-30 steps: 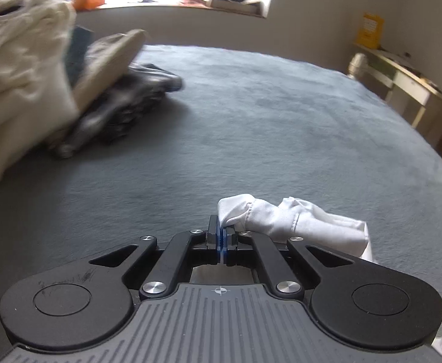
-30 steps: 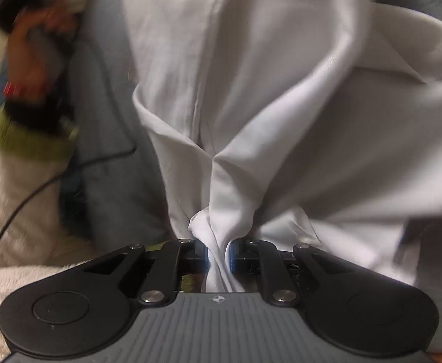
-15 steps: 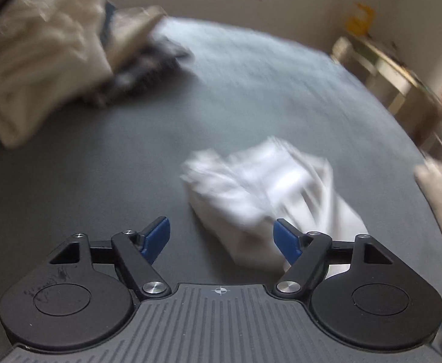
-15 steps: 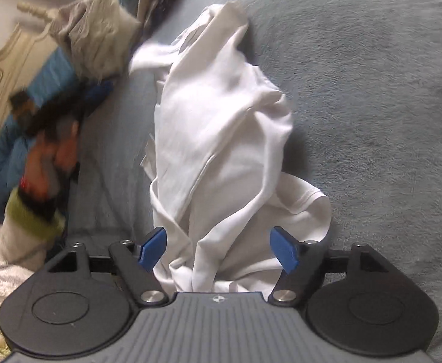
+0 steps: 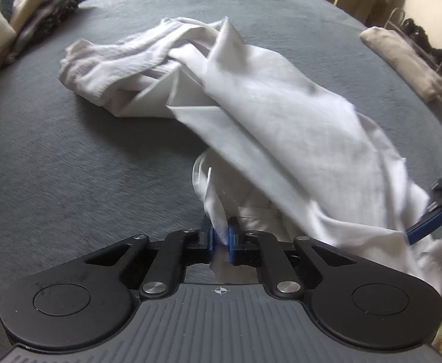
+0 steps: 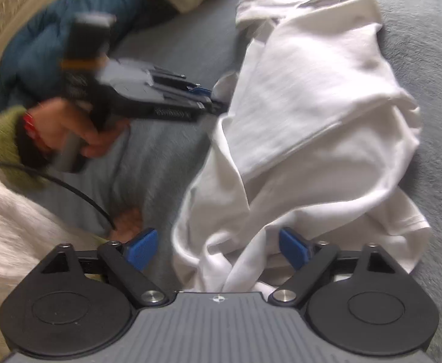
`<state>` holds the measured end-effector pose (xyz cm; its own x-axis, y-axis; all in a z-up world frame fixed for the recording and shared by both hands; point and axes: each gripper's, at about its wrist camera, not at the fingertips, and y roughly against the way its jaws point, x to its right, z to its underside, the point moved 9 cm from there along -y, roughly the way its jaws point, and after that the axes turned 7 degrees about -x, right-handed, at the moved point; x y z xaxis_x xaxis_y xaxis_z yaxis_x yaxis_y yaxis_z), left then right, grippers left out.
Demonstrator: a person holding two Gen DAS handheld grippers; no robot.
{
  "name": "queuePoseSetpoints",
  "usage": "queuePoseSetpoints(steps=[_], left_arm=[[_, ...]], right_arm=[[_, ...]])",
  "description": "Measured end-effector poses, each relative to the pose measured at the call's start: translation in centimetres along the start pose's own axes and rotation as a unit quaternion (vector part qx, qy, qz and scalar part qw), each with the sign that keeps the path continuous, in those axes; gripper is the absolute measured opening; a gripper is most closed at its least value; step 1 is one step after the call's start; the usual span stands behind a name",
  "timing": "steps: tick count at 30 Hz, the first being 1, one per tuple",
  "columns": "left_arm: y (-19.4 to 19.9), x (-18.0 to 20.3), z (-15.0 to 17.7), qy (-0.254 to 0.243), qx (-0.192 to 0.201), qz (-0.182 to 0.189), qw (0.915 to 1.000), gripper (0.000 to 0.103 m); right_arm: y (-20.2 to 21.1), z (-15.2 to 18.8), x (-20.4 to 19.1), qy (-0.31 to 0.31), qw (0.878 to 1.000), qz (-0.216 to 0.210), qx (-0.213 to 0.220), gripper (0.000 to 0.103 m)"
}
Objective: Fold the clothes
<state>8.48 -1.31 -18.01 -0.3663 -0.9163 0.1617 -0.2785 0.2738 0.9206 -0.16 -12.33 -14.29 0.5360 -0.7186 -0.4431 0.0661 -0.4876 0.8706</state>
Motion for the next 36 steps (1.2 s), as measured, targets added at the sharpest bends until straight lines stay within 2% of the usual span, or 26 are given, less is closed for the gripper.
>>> queuePoseSetpoints(steps=[1,2,3,6,8,10,11,12,13,14,16,17,18,20,21,23,25,27,30,33,36], left_arm=[[0.1,0.5,0.3,-0.005,-0.012,0.012,0.9999,0.006],[0.4,1.2,0.8,-0.008,-0.026,0.032,0.9991,0.005],[0.7,1.9,1.4,-0.008,-0.041,0.06,0.9973,0.005],[2.1,4.4,3.2,-0.036,-0.086,0.136,0.9864,0.005],[2.8,6.1,4.9,-0.07,-0.124,0.19,0.9714,0.005],[2.9,7.0,6.5,-0.085,-0.163,0.216,0.959,0.008],[3.0,7.1,7.1,-0.091,-0.178,0.22,0.9548,0.018],[2.8,6.6,7.5,-0.093,-0.188,0.204,0.9563,0.032],[2.7,6.1,7.8,-0.093,-0.195,0.19,0.9577,0.038],[3.0,5.5,8.0,-0.091,-0.195,0.183,0.9593,0.042],[4.2,4.0,7.9,-0.085,-0.186,0.179,0.9623,0.047],[4.8,3.3,7.9,-0.082,-0.182,0.178,0.9637,0.055],[5.4,2.5,7.9,-0.079,-0.177,0.176,0.9651,0.059],[6.6,1.0,7.7,-0.072,-0.166,0.171,0.9685,0.062],[7.2,0.1,7.2,-0.064,-0.153,0.166,0.9719,0.068],[7.9,-1.9,5.4,-0.034,-0.114,0.143,0.9825,0.075],[7.8,-3.8,2.9,0.005,-0.065,0.102,0.9926,0.077],[7.6,-5.7,0.3,0.046,-0.015,0.056,0.9973,0.077],[6.6,-7.4,-3.6,0.072,0.054,-0.032,0.9954,0.077],[6.0,-8.4,-6.4,0.029,0.111,-0.117,0.9865,0.077],[4.2,-8.1,-7.9,-0.008,0.131,-0.161,0.9782,0.076]], right_arm=[[-0.2,0.2,0.5,-0.014,1.0,0.003,-0.005,0.042],[0.0,0.3,1.1,-0.034,0.999,-0.004,-0.003,0.022],[0.2,0.4,1.7,-0.053,0.999,-0.011,-0.001,0.011],[3.3,0.1,2.6,-0.081,0.994,-0.06,0.045,0.007],[5.6,0.0,3.2,-0.092,0.989,-0.095,0.073,0.007],[6.8,0.3,4.1,-0.107,0.986,-0.108,0.071,0.009],[7.0,0.5,4.9,-0.116,0.986,-0.099,0.06,0.012],[7.3,0.7,5.6,-0.125,0.987,-0.09,0.05,0.025],[7.6,0.9,6.4,-0.133,0.987,-0.075,0.039,0.036],[8.1,1.1,7.2,-0.137,0.989,-0.052,0.032,0.052],[9.3,0.8,8.5,-0.123,0.992,-0.011,0.03,0.057],[10.1,0.5,8.8,-0.112,0.993,0.002,0.031,0.061],[10.9,0.0,8.9,-0.1,0.994,0.012,0.036,0.067],[12.3,-1.3,8.7,-0.072,0.996,0.025,0.053,0.071],[12.9,-2.2,8.5,-0.056,0.996,0.03,0.061,0.075],[13.1,-4.8,7.5,-0.017,0.996,0.04,0.079,0.079],[11.9,-8.0,6.2,0.009,0.994,0.046,0.094,0.081],[9.6,-11.7,5.0,0.019,0.993,0.047,0.102,0.081],[6.0,-16.6,4.5,0.009,0.993,0.051,0.104,0.081],[3.3,-19.7,5.2,-0.018,0.993,0.056,0.102,0.078],[0.6,-21.8,6.3,-0.042,0.992,0.068,0.096,0.069]])
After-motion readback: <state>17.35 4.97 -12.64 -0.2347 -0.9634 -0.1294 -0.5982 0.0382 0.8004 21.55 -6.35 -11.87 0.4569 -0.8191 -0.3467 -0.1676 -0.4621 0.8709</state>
